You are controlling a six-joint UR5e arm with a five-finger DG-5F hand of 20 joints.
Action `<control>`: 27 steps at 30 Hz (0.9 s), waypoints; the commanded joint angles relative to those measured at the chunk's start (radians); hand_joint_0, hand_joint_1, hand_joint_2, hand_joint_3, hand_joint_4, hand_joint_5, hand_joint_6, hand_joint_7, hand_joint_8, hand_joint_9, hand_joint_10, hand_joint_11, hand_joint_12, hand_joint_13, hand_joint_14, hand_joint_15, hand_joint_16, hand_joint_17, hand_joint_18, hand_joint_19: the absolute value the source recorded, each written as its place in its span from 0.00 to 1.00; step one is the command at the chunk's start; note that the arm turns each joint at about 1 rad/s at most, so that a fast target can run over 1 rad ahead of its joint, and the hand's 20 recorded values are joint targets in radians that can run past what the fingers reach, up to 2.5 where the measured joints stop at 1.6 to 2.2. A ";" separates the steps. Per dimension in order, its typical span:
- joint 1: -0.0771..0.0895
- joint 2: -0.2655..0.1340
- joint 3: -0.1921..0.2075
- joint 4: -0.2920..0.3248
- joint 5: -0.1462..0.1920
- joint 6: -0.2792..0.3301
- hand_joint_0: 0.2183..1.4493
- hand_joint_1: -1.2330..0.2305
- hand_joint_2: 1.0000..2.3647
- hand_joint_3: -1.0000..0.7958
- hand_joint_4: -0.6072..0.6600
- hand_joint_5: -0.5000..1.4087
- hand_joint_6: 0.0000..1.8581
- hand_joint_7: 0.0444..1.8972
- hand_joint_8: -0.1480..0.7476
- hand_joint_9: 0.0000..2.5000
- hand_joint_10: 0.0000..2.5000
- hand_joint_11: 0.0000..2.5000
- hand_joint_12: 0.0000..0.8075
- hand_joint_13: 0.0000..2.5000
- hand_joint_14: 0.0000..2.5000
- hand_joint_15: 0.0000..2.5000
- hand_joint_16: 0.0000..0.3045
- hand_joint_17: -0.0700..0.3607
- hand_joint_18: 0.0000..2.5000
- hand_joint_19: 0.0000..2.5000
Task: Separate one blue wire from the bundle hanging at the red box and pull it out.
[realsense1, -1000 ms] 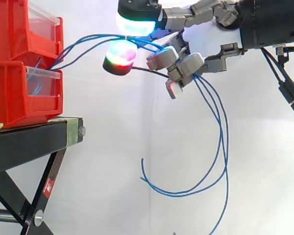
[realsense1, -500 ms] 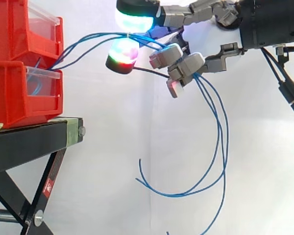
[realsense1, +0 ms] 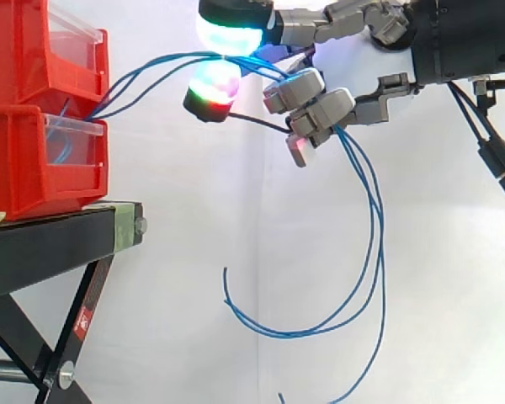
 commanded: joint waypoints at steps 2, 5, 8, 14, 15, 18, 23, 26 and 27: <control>0.002 0.000 0.000 -0.002 0.000 0.000 0.30 0.35 0.01 0.35 0.43 0.23 0.45 0.59 0.42 0.67 0.01 0.64 0.43 0.66 0.00 0.69 0.15 0.41 0.49 0.33; 0.002 0.001 0.000 0.000 0.000 0.000 0.30 0.31 0.01 0.37 0.44 0.22 0.46 0.60 0.43 0.66 0.01 0.66 0.43 0.66 0.00 0.69 0.15 0.41 0.49 0.33; 0.002 0.000 0.000 0.000 0.000 0.000 0.30 0.27 0.01 0.40 0.45 0.22 0.47 0.60 0.44 0.65 0.01 0.67 0.44 0.66 0.00 0.69 0.16 0.41 0.49 0.33; 0.003 0.000 0.000 0.000 0.002 0.000 0.35 0.22 0.02 0.46 0.41 0.20 0.49 0.59 0.43 0.62 0.01 0.68 0.43 0.64 0.00 0.69 0.15 0.41 0.48 0.33; 0.003 0.000 0.000 -0.002 0.002 0.000 0.35 0.22 0.02 0.46 0.40 0.20 0.50 0.60 0.43 0.62 0.01 0.68 0.44 0.64 0.00 0.69 0.15 0.41 0.48 0.32; 0.005 0.000 0.000 -0.002 0.002 0.000 0.36 0.21 0.02 0.47 0.39 0.20 0.50 0.62 0.43 0.61 0.01 0.68 0.43 0.64 0.00 0.68 0.15 0.41 0.48 0.32; 0.005 0.000 -0.002 -0.002 0.002 0.000 0.38 0.21 0.02 0.48 0.36 0.19 0.51 0.60 0.43 0.60 0.01 0.68 0.44 0.63 0.00 0.67 0.15 0.41 0.48 0.32; 0.005 0.000 0.000 -0.002 0.002 0.000 0.39 0.20 0.02 0.48 0.37 0.18 0.52 0.60 0.43 0.59 0.00 0.68 0.44 0.62 0.00 0.67 0.15 0.41 0.47 0.32; 0.005 0.000 0.000 -0.002 0.002 0.002 0.39 0.20 0.02 0.49 0.39 0.18 0.52 0.60 0.44 0.58 0.00 0.68 0.44 0.62 0.00 0.67 0.15 0.41 0.47 0.32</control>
